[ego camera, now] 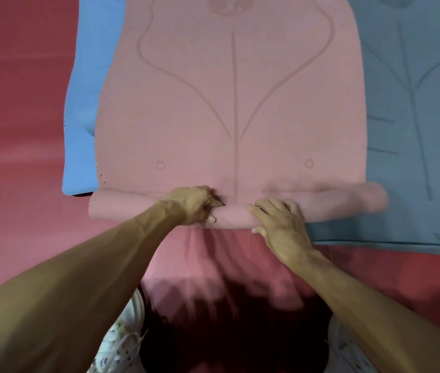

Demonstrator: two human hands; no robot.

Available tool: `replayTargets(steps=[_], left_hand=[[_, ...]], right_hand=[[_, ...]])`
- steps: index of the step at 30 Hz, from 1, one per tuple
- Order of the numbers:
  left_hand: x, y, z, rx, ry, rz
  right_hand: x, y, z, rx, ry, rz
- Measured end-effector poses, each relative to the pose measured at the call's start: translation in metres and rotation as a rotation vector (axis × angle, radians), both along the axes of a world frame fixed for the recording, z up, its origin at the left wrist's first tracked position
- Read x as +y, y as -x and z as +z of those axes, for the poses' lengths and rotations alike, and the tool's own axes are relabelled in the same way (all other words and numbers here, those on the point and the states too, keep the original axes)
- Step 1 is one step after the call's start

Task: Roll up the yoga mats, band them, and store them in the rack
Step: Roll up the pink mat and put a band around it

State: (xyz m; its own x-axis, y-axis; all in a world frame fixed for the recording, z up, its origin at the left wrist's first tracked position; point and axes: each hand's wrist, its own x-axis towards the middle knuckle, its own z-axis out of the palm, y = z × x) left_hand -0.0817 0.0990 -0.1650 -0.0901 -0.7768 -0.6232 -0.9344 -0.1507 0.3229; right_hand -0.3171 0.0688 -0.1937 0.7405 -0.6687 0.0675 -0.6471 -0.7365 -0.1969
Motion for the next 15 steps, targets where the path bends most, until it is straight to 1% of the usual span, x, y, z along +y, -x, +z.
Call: replayTargets(steps=[2, 3, 5, 6, 8, 11, 12, 15], left_hand=[[0.012, 0.002, -0.003, -0.033, 0.097, -0.027], [0.018, 0.003, -0.003, -0.107, 0.196, -0.080], [0.033, 0.006, -0.010, -0.227, 0.473, -0.179], [0.041, 0.007, -0.012, -0.236, 0.565, -0.169], [0.051, 0.010, -0.015, -0.233, 0.682, -0.114], [0.056, 0.015, -0.014, -0.250, 0.728, -0.058], [0.057, 0.016, -0.013, -0.255, 0.703, -0.054], [0.052, 0.017, -0.012, -0.242, 0.611, -0.017]], right_hand=[[-0.007, -0.005, 0.001, -0.046, -0.048, -0.007], [-0.011, -0.007, 0.002, -0.057, -0.068, -0.007], [-0.019, -0.009, 0.003, -0.078, -0.117, 0.006], [-0.025, -0.009, 0.003, -0.089, -0.137, 0.025], [-0.037, -0.013, 0.004, -0.071, -0.206, 0.026], [-0.051, -0.018, 0.010, 0.114, -0.331, 0.004], [-0.053, -0.019, 0.012, 0.139, -0.347, 0.002], [-0.057, -0.021, 0.022, 0.129, -0.362, 0.001]])
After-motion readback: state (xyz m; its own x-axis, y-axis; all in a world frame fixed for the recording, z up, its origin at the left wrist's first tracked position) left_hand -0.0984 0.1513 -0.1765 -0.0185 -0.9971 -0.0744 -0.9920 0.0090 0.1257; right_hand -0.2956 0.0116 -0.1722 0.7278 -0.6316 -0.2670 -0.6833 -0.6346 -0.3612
